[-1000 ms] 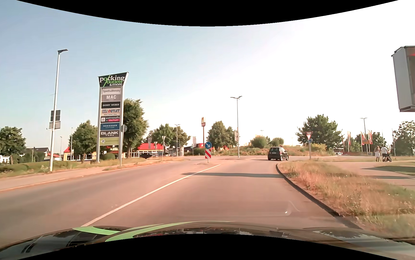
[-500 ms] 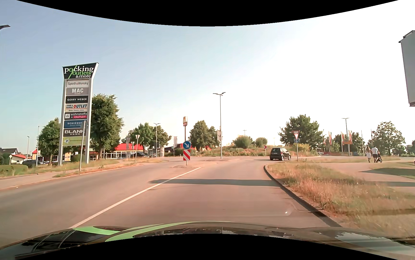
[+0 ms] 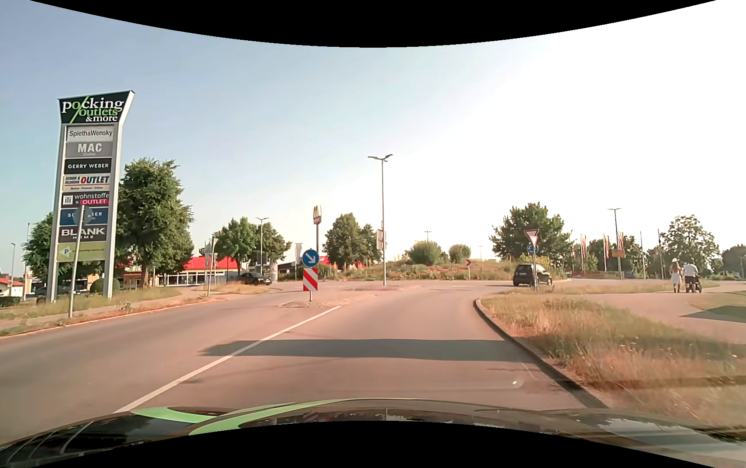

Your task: Follow the waypoints while adhering to traffic rules and regulations

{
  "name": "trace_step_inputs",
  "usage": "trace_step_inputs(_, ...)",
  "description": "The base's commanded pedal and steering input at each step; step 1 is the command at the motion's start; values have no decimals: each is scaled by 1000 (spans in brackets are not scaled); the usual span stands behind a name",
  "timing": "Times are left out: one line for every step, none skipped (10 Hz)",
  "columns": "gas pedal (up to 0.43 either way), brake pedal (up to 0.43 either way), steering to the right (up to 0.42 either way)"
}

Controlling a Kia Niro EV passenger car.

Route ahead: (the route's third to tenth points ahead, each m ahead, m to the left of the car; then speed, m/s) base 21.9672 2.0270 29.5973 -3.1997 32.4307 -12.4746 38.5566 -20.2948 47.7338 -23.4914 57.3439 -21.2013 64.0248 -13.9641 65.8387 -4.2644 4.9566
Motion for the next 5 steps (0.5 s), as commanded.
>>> trace_step_inputs(67,0,23)
trace_step_inputs(59,0,22)
trace_step_inputs(59,0,20)
trace_step_inputs(28,0,17)
trace_step_inputs(20,0,16)
